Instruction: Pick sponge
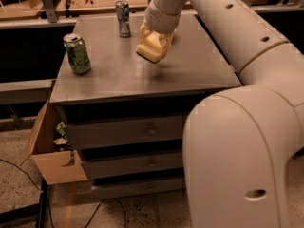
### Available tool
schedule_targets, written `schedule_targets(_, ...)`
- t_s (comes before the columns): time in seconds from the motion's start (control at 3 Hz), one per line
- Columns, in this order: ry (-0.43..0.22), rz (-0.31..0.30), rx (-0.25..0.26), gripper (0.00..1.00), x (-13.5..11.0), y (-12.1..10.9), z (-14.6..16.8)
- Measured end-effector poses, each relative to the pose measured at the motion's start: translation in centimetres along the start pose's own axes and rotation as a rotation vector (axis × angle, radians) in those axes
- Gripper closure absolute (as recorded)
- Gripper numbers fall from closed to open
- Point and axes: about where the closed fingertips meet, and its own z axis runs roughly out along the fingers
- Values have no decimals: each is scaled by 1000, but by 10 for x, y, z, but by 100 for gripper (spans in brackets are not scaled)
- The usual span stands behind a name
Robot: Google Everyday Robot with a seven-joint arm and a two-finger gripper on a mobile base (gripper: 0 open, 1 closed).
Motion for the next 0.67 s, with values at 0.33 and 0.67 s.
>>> schedule_targets(0.33,-6,17,77,100,-21,1,-23)
schedule_targets(0.67,-12,13,73,100,-25,2,-18)
